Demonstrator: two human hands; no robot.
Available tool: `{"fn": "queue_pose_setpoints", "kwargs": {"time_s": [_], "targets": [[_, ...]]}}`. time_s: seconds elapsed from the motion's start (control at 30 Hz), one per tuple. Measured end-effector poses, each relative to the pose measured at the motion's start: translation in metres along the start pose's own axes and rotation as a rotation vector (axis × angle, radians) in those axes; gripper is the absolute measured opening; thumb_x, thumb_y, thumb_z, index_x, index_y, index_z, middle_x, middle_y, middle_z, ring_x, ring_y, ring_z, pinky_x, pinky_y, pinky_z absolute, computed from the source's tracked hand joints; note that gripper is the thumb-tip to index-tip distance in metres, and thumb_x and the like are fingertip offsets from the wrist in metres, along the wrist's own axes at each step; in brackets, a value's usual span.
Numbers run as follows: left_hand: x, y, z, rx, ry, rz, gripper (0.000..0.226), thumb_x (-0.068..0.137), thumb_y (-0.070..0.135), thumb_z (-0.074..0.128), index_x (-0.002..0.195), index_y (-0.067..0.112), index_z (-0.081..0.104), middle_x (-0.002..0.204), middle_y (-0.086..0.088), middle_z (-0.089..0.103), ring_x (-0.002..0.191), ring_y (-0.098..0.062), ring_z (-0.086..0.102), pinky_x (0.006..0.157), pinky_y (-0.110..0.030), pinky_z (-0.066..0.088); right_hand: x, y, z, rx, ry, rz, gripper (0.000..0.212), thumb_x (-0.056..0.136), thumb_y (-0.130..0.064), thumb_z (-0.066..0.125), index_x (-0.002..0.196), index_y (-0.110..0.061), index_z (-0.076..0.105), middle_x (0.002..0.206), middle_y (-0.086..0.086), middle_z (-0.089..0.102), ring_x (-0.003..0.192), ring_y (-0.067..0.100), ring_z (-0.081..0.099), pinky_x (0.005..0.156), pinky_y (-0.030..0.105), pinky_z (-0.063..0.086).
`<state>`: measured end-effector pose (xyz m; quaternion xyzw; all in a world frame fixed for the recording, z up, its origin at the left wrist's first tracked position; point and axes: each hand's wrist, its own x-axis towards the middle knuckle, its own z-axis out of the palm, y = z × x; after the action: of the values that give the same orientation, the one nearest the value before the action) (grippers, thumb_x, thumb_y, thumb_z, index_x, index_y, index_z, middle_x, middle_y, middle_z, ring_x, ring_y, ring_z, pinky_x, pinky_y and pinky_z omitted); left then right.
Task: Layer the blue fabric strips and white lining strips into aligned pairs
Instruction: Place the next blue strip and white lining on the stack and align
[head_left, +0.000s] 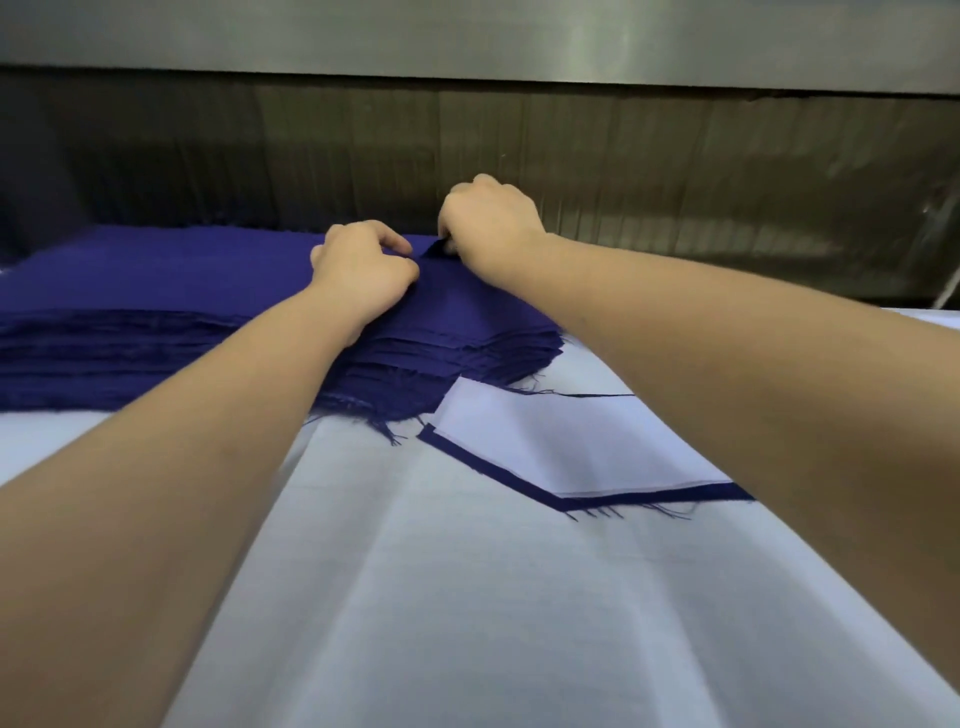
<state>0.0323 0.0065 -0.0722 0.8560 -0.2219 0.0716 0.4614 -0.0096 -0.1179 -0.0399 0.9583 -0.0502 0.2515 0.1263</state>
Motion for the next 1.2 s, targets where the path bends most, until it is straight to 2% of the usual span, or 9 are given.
{"fn": "queue_pose_setpoints", "kwargs": {"time_s": [0.13,0.33,0.53,0.7,0.9,1.0,1.07,1.13,1.2], "targets": [[-0.003,0.001,0.002,0.056,0.046,0.025,0.026,0.086,0.019,0.06,0.112,0.024,0.06,0.135,-0.007,0.043,0.126,-0.029,0.037,0.094,-0.032,0.035,0.002,0.007,-0.004,0.159,-0.081,0.029,0.026,0.096,-0.029,0.05,0.115,-0.018,0.065,0.124,0.007,0.054,0.115,0.028,0.05,0.075,0.032,0.038],[-0.004,0.01,-0.001,-0.016,0.08,-0.022,0.043,0.086,0.022,0.06,0.127,0.021,0.044,0.134,-0.008,0.033,0.122,-0.028,0.035,0.083,-0.03,0.031,0.001,0.002,-0.006,0.232,0.068,0.106,0.028,0.094,-0.011,0.049,0.116,-0.017,0.064,0.124,0.009,0.047,0.11,0.032,0.052,0.075,0.032,0.036],[-0.007,0.014,-0.002,-0.055,0.081,-0.008,0.033,0.086,0.02,0.06,0.118,0.022,0.049,0.13,-0.003,0.031,0.12,-0.026,0.034,0.083,-0.028,0.03,0.0,0.0,-0.013,0.462,0.118,0.298,0.019,0.093,-0.011,0.054,0.106,-0.01,0.068,0.114,0.009,0.06,0.103,0.026,0.059,0.08,0.029,0.044],[-0.01,0.013,-0.002,-0.06,0.055,0.03,0.011,0.087,0.015,0.061,0.094,0.023,0.059,0.117,0.004,0.027,0.12,-0.024,0.038,0.092,-0.027,0.034,-0.005,-0.001,-0.011,0.506,0.073,0.324,0.012,0.089,-0.011,0.061,0.098,-0.009,0.067,0.098,0.01,0.066,0.094,0.026,0.063,0.081,0.032,0.049],[-0.006,0.012,-0.005,-0.096,0.008,0.012,0.014,0.086,0.013,0.06,0.085,0.026,0.062,0.133,-0.005,0.045,0.124,-0.027,0.04,0.104,-0.042,0.039,-0.003,-0.001,-0.007,0.496,0.038,0.285,0.009,0.084,-0.014,0.068,0.085,-0.015,0.059,0.097,0.007,0.063,0.088,0.022,0.058,0.075,0.03,0.046],[-0.003,0.01,-0.004,-0.113,0.008,0.003,0.015,0.086,0.014,0.059,0.092,0.027,0.061,0.131,-0.005,0.048,0.125,-0.028,0.04,0.104,-0.043,0.038,0.0,0.003,-0.006,0.592,0.008,0.25,0.008,0.086,-0.018,0.067,0.084,-0.015,0.06,0.083,0.004,0.061,0.06,0.008,0.058,0.072,0.029,0.049],[-0.002,0.008,-0.004,-0.115,0.02,-0.006,0.021,0.086,0.015,0.06,0.105,0.024,0.062,0.131,-0.005,0.049,0.124,-0.027,0.041,0.103,-0.043,0.039,0.002,0.005,-0.004,0.643,0.008,0.237,0.009,0.09,-0.022,0.062,0.086,-0.014,0.063,0.07,0.001,0.059,0.047,0.006,0.054,0.06,0.02,0.046],[-0.001,0.008,-0.004,-0.112,0.029,-0.01,0.028,0.087,0.015,0.06,0.114,0.021,0.061,0.132,-0.005,0.049,0.123,-0.027,0.041,0.103,-0.043,0.039,0.002,0.007,-0.003,0.67,0.023,0.248,0.012,0.093,-0.023,0.058,0.087,-0.014,0.065,0.059,-0.005,0.053,0.041,0.001,0.053,0.046,0.012,0.04],[-0.001,0.008,-0.004,-0.111,0.025,-0.004,0.031,0.087,0.015,0.06,0.117,0.019,0.06,0.132,-0.005,0.049,0.123,-0.027,0.041,0.103,-0.043,0.039,0.003,0.007,-0.002,0.677,0.032,0.249,0.013,0.093,-0.022,0.057,0.088,-0.014,0.066,0.062,-0.008,0.053,0.048,-0.001,0.055,0.053,0.015,0.042]]}}
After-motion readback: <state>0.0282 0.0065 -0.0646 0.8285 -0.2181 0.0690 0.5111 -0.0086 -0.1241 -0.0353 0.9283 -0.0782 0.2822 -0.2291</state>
